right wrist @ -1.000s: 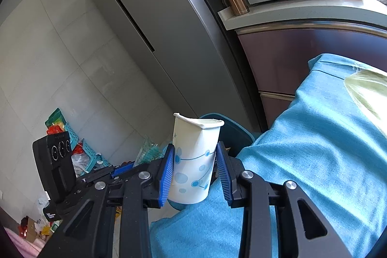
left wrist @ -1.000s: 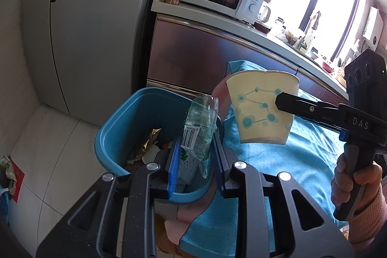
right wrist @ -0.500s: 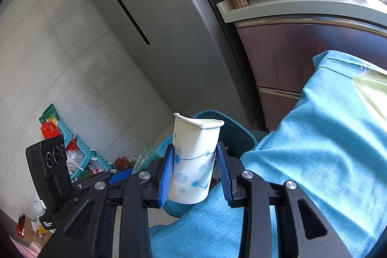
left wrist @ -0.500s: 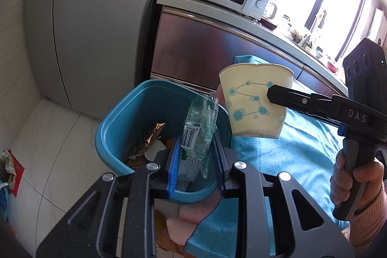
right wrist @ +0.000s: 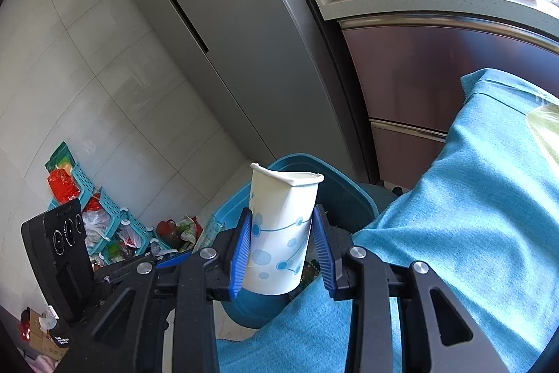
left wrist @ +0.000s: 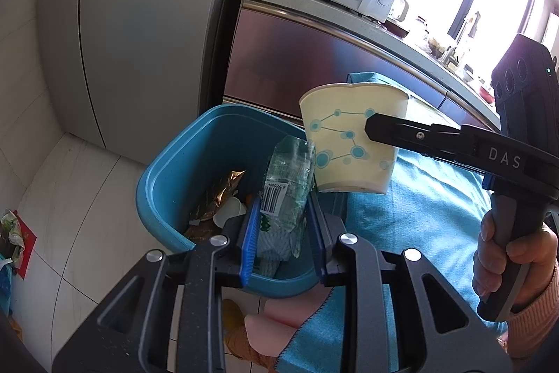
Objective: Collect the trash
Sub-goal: 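Open both tools to drop the cup and bottle into the bin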
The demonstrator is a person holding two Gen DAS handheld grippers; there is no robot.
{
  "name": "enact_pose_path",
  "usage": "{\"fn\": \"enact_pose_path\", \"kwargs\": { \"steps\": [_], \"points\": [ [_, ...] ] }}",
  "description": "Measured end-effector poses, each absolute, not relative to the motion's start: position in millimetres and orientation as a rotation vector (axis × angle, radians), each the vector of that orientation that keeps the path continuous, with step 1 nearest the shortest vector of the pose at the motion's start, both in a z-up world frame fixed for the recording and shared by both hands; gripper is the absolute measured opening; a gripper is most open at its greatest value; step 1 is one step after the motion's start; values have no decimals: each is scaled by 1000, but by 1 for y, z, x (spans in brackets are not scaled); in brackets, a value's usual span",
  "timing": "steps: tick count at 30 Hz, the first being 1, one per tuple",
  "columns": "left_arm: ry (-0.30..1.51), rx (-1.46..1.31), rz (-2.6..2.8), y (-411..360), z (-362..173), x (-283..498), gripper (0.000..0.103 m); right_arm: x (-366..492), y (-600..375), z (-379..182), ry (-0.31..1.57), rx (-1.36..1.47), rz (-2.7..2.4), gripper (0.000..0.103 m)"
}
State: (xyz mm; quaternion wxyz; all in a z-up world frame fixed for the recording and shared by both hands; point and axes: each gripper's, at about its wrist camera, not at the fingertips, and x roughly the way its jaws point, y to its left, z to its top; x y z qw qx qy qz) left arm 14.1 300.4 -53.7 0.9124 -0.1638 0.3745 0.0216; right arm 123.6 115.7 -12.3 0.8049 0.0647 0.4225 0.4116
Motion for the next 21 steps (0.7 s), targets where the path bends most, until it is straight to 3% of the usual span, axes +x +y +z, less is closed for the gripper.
{"fn": "enact_pose_path", "kwargs": {
  "steps": [21],
  "points": [
    [839,-404,72,309,-99,43,40,134,135,-32,941,131,859,37]
  ]
}}
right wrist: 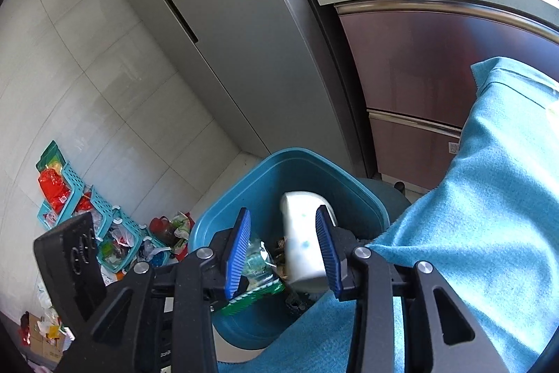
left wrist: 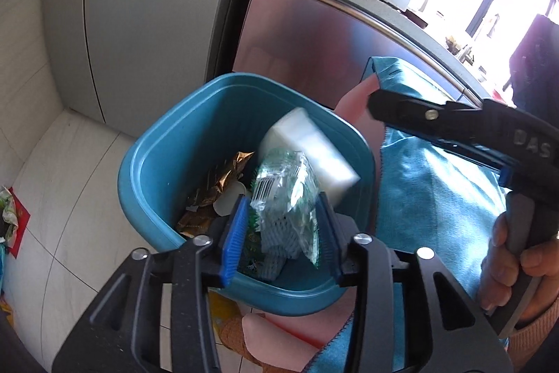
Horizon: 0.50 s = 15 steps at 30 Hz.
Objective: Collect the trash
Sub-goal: 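Open both tools to drop the cup and bottle into the bin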
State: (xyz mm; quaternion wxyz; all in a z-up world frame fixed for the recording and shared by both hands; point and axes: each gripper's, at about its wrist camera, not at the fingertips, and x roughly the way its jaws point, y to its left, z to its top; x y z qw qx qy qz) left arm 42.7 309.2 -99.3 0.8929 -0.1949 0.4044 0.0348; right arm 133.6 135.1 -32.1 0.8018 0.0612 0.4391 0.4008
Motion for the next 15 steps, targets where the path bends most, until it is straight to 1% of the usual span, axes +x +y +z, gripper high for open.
{"fn": "enact_pose_path", "kwargs": {
  "steps": [2,10,12,15],
  "points": [
    [843,-411,69,309,-102,45,40,133,132,-32,942,135,862,37],
    [833,-413,80,312,-106,45,51,124,112,-29,931,158,868,37],
    [832,-416,82,313,-106,44,52,120,107,-27,925,160,869,38],
    [829,-409,87,312,-106,42,55,116,99,-24,918,159,870,39]
  ]
}}
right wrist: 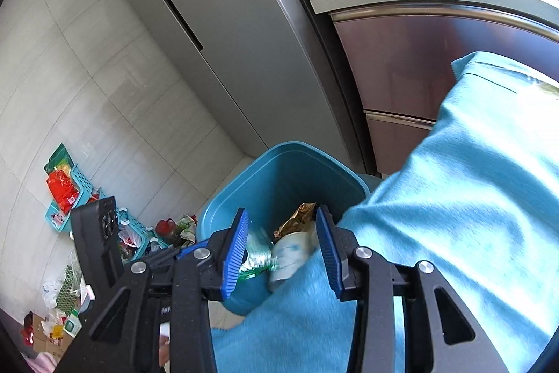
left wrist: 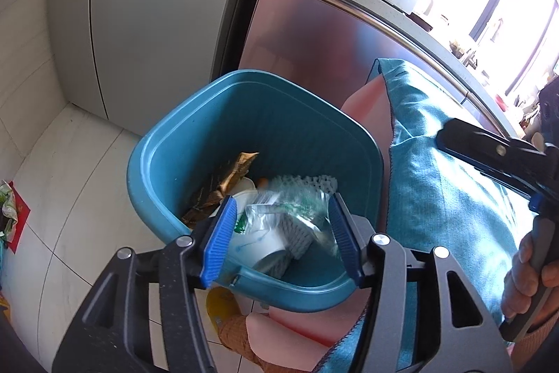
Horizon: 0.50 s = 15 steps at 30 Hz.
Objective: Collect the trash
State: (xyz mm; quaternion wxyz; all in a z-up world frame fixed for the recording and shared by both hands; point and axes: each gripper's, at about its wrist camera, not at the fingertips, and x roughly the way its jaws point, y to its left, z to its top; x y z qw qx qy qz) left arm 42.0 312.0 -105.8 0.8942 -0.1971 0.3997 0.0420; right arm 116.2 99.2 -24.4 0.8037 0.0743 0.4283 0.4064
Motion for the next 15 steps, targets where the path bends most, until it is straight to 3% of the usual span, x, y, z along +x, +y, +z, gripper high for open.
{"fn": "enact_pose_path", "kwargs": {
  "steps": [11,15],
  "points": [
    [775,-402,51,303,-86,28,66,95,57,-11,867,167,856,47],
    [695,-385,17,292,-61,10,83,81,35,-2,809,152,822,55]
  ]
}}
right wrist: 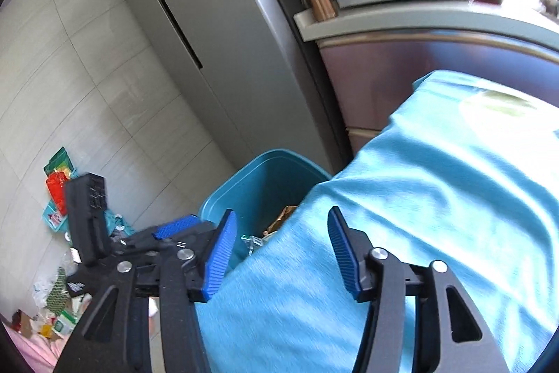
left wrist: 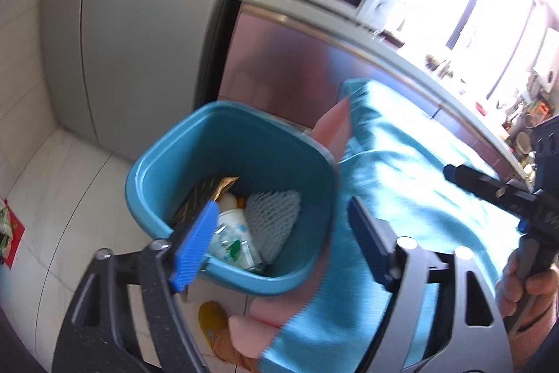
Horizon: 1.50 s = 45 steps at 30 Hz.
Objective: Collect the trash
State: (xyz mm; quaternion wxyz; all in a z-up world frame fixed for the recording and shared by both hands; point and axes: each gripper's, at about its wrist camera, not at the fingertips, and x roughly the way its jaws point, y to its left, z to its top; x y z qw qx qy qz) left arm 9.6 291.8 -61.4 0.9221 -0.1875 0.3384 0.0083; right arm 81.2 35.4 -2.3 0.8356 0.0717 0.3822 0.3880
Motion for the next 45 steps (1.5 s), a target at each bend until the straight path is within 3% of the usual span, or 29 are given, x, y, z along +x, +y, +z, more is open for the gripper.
{"fn": "enact_pose_path", "kwargs": {
  "steps": [4,10,25,45],
  "points": [
    [611,-329,-3,270,-35,-9,97,62,12,5,747,122,762,65],
    [530,-271,2,235,-11,-24,97,31,-29,14,632,75,610,93],
    [346,-116,-8,131,24,-51,97,-32,-129,30,403,89,295,96],
    [297,-56,-60,72,20,-65,97,-82,-169,32,278,43,115,96]
  ]
}}
